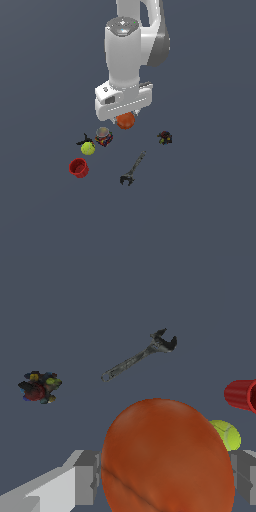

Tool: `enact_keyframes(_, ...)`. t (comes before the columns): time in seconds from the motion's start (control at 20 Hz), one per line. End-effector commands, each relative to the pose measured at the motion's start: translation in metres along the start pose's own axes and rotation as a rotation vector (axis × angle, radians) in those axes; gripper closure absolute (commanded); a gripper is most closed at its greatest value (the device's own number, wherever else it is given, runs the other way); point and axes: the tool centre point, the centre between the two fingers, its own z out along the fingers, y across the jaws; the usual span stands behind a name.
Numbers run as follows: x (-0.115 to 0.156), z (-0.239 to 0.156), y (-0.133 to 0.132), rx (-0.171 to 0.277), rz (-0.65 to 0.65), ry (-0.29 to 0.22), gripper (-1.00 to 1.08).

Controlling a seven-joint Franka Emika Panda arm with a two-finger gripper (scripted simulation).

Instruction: Pick up a designated object from a clutter of objects.

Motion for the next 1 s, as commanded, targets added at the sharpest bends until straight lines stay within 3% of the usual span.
enact_keyframes(0.0,-0.015,-0.022,0.004,0.000,0.000,0.002,1.08)
enact_keyframes(0.55,-0.077,-0.115,0.025,0.001,0.000,0.003,1.08)
enact_keyframes(0.95,-0.105,-0.159,0.036,-0.001,0.000,0.002,1.08)
